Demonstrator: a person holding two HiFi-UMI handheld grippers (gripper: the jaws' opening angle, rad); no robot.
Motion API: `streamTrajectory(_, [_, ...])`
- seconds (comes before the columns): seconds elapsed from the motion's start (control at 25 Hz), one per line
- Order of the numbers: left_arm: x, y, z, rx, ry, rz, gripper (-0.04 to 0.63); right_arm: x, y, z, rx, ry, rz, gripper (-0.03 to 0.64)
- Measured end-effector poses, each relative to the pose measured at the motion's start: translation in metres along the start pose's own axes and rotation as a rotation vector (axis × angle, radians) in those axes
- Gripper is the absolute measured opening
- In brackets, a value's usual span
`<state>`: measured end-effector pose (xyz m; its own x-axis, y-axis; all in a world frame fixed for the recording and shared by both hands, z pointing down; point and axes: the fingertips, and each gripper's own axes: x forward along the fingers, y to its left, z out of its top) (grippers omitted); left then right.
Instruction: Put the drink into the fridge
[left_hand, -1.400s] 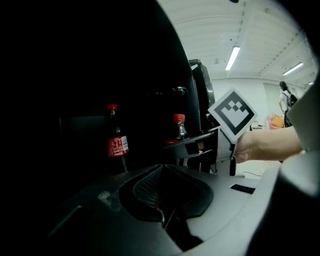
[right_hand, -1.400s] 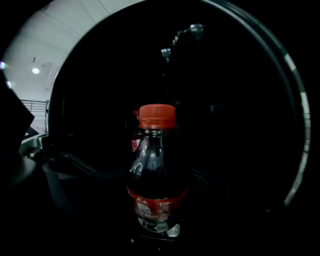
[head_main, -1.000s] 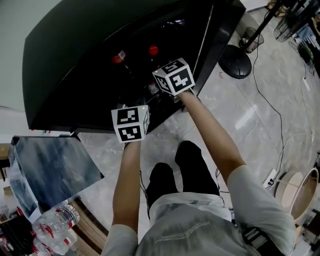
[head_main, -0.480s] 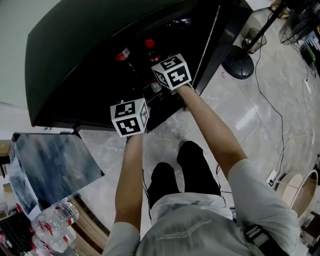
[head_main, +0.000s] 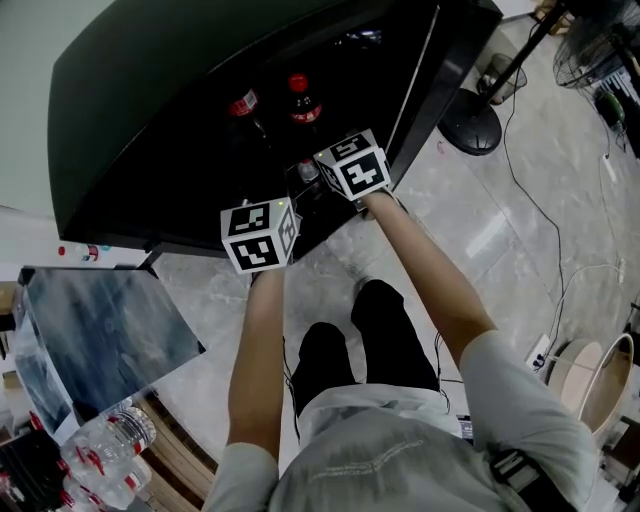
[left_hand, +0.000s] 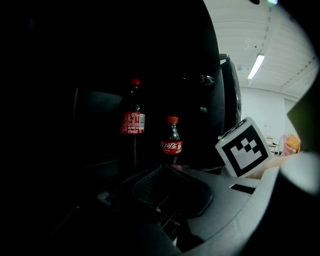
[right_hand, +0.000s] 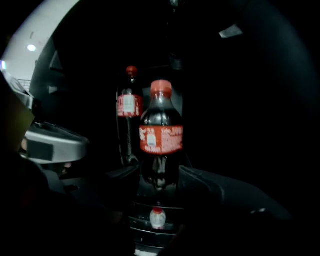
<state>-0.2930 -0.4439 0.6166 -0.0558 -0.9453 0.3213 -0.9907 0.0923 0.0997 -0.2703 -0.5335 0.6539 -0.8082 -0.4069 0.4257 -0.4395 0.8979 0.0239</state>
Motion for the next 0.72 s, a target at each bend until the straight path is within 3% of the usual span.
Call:
streamTrajectory(0.08, [-0.002,-0.005,-0.002,-0.005,0.001,-0.016,0.018,0.0,-0.003,-0.005,0.016,0.006,-0.021,0.232])
streamTrajectory(0.52, [-0.012,-0.017,0.003,0.004,-0.002,-0.064,0.017,0.025,-0.012,0.006,0.079,0.038,-0.026,0.232])
streamTrajectory(0.72, [-0.022,-0.018,-0.001,-0.025,0.038,-0.07,0.017,-0.004,-0.008,-0.001,0.092,0.076,-0.047,0.229])
